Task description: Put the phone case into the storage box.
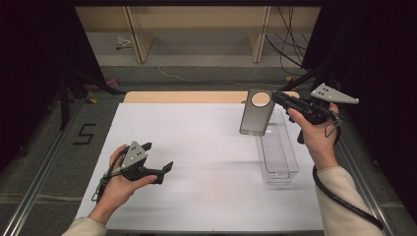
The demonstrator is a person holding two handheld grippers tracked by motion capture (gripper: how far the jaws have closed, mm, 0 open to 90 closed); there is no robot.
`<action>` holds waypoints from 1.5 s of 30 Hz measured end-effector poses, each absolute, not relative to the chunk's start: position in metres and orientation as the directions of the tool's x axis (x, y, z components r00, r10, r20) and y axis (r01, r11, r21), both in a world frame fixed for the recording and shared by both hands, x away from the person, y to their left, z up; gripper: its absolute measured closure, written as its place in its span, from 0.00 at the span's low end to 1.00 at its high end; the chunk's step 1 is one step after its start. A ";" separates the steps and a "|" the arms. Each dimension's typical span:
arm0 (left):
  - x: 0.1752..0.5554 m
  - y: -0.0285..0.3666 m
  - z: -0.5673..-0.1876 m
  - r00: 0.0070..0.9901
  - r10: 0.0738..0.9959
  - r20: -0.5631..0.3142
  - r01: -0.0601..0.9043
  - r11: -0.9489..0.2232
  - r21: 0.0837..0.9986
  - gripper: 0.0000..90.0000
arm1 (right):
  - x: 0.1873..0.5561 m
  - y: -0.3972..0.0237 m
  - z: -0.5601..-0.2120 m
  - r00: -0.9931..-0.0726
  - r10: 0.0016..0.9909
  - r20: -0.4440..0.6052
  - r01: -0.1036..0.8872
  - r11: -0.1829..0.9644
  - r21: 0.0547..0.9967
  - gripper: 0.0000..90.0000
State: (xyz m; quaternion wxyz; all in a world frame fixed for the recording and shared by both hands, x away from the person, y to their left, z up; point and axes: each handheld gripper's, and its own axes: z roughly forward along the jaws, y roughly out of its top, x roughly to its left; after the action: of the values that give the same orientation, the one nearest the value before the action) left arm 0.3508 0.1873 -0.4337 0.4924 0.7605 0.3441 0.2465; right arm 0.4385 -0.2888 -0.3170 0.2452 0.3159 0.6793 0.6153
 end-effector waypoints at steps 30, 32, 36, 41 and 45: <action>0.351 0.188 -0.434 0.638 0.770 0.032 0.283 -0.273 0.919 0.03 | 0.441 -0.305 -0.317 -0.643 0.764 0.049 0.123 0.041 0.992 0.92; 0.351 0.188 -0.434 0.638 0.769 0.033 0.282 -0.274 0.919 0.03 | 0.441 -0.306 -0.317 -0.641 0.766 0.049 0.126 0.042 0.991 0.92; 0.351 0.188 -0.434 0.637 0.770 0.033 0.282 -0.273 0.920 0.03 | 0.441 -0.307 -0.316 -0.636 0.770 0.043 0.124 0.047 0.991 0.92; 0.351 0.188 -0.434 0.638 0.770 0.032 0.282 -0.272 0.920 0.03 | 0.442 -0.307 -0.317 -0.632 0.774 0.039 0.125 0.052 0.991 0.92; 0.352 0.188 -0.434 0.638 0.769 0.035 0.280 -0.274 0.920 0.03 | 0.442 -0.308 -0.317 -0.629 0.777 0.039 0.124 0.051 0.991 0.92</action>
State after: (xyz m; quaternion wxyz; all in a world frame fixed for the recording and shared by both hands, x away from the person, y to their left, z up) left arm 0.3516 0.1882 -0.4335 0.4934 0.7587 0.3458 0.2476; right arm 0.4418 -0.3079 -0.3175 0.2711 0.3349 0.6723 0.6019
